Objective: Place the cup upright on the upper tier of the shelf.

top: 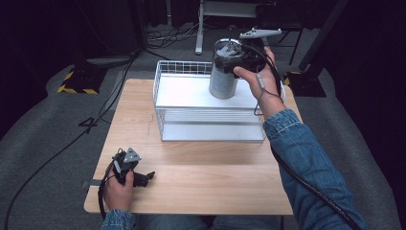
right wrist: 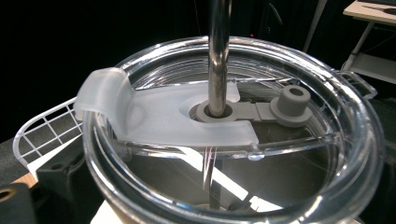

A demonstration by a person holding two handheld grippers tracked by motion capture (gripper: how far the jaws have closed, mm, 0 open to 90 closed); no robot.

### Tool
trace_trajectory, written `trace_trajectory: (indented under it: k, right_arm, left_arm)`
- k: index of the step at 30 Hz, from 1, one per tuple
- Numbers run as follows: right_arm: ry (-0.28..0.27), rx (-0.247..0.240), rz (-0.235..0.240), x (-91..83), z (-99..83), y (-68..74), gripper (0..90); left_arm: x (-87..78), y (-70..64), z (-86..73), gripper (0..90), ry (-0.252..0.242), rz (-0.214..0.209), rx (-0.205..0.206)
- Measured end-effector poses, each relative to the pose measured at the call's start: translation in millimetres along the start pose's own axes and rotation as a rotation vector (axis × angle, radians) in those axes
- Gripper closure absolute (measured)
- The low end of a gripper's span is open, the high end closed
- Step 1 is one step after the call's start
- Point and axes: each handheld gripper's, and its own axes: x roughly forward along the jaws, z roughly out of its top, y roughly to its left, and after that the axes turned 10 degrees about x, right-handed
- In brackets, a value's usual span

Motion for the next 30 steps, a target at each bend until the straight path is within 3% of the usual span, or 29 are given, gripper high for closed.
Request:
trace_trajectory:
  k: [21,24,30]
  right_arm:
    - [-0.028,0.0,0.011,2.7,-3.2,-1.9,2.8]
    - [0.003,-0.024,-0.009,4.2,-3.4,-0.3,0.8]
    - [0.011,-0.019,-0.01,6.3,-4.4,1.2,0.2]
  left_arm:
    - [0.0,0.0,0.0,0.0,0.0,-0.001,0.0]
    - [0.0,0.0,0.0,0.0,0.0,-0.001,0.0]
    - [0.0,0.0,0.0,0.0,0.0,0.0,0.0]
